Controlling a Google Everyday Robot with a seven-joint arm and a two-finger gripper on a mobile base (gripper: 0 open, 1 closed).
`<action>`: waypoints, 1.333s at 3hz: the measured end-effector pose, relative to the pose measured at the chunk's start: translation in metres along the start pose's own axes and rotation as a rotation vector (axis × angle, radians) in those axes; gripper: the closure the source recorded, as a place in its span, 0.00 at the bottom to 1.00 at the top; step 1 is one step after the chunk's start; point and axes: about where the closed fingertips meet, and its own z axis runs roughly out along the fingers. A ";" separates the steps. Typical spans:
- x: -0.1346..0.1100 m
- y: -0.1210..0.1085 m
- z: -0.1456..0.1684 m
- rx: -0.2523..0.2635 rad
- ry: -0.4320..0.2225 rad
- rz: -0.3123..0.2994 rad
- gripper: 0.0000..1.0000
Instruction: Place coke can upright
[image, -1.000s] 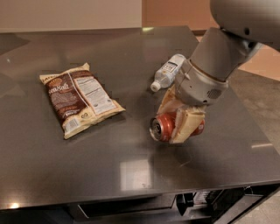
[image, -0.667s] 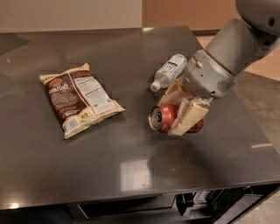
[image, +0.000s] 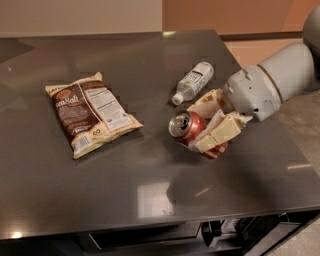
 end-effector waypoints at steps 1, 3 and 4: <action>0.001 0.002 0.001 0.024 -0.162 0.034 1.00; 0.018 0.004 0.007 0.037 -0.460 0.062 1.00; 0.028 0.004 0.007 0.066 -0.550 0.078 1.00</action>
Offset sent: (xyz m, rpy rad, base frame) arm -0.0033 -0.0142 -0.0179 0.5304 0.1175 -0.0489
